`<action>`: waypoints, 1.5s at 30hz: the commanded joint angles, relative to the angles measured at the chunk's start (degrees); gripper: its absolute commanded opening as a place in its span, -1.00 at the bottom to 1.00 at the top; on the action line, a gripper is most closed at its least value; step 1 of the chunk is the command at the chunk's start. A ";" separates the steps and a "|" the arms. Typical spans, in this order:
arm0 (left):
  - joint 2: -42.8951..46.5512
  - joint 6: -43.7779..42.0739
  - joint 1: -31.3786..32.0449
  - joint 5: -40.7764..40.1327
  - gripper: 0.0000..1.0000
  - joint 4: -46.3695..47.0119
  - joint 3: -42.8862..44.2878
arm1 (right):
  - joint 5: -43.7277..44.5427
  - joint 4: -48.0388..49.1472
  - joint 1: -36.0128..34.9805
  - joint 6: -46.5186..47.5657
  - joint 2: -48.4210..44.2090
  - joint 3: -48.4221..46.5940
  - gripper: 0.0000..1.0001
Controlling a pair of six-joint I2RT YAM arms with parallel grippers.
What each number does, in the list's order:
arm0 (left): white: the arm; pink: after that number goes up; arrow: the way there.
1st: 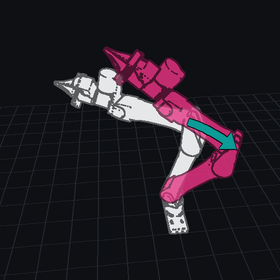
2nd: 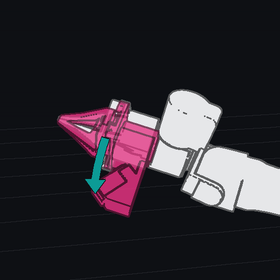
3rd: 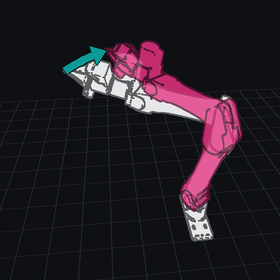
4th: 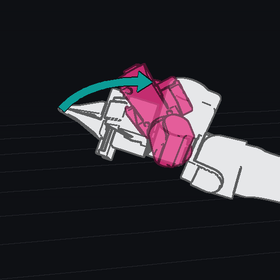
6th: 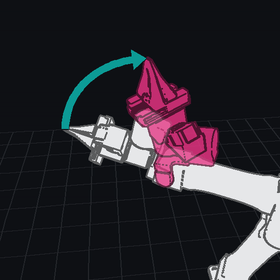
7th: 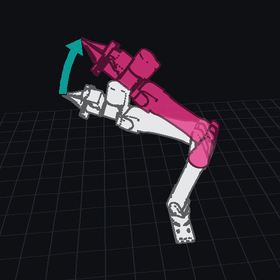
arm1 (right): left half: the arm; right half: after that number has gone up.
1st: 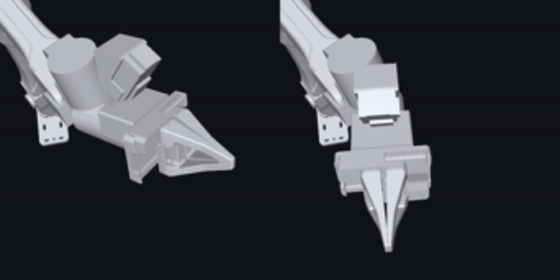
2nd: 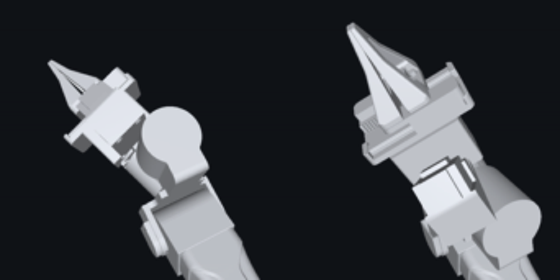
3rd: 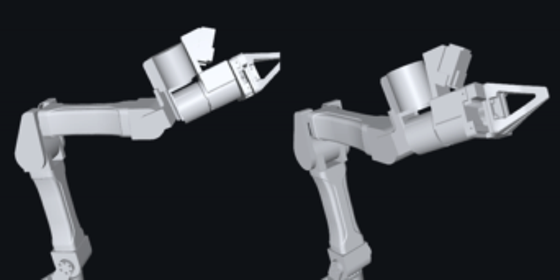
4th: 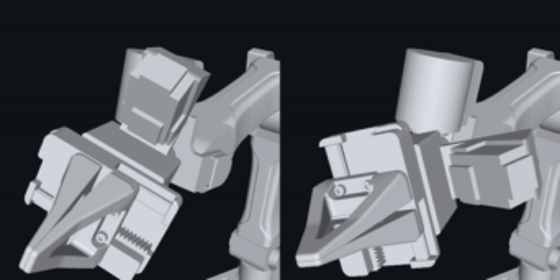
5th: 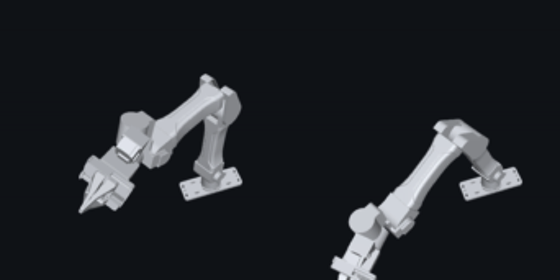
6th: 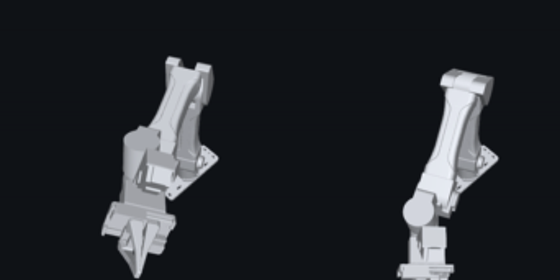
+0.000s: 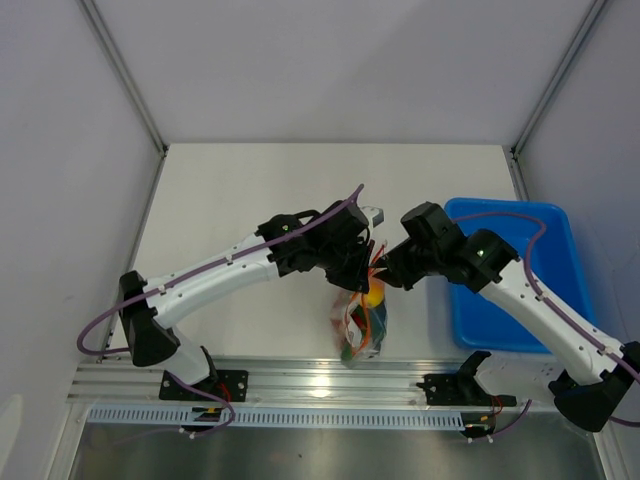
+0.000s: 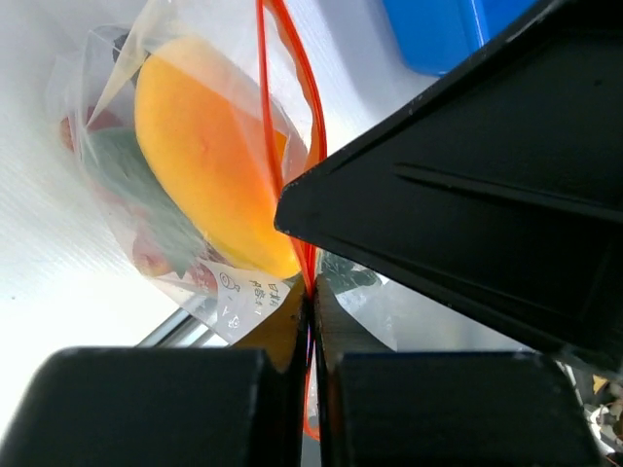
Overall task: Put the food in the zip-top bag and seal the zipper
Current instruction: Adjust the zipper food storage bag at the center of the board.
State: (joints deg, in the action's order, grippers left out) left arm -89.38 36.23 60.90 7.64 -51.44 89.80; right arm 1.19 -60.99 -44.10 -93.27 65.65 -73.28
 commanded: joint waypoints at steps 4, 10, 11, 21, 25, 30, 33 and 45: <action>3.33 -1.77 -1.75 3.51 -0.99 1.60 -2.08 | -0.31 0.88 2.95 8.35 -5.52 3.40 0.03; 9.31 -3.62 -5.00 11.06 -0.99 6.70 -9.73 | -9.70 4.20 14.80 32.13 -10.62 2.96 0.62; 9.75 -3.88 -5.35 12.13 -0.99 7.14 -10.17 | -11.54 4.30 16.05 34.89 -10.54 3.14 0.97; 13.88 -5.55 -11.67 32.40 -0.99 10.66 -12.89 | -32.64 14.65 19.93 66.45 -11.67 8.85 0.99; 16.86 -6.78 -13.70 38.67 -0.99 10.84 -14.73 | -39.32 18.79 20.63 73.40 -12.47 9.29 0.87; 20.82 -4.33 -15.29 44.39 -0.99 15.04 -18.78 | -47.32 28.37 22.47 75.34 -13.61 13.50 0.69; 21.71 -3.27 -15.38 43.96 -0.99 14.71 -19.22 | -47.86 30.32 24.93 75.96 -13.62 15.70 0.63; 16.26 -9.06 -15.29 41.40 -0.99 9.16 -18.24 | -54.36 28.38 28.28 75.88 -16.77 22.90 0.43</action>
State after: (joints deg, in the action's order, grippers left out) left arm -72.84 30.33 46.09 47.09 -42.59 70.52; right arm -49.60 -34.59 -15.84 -18.13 51.90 -53.01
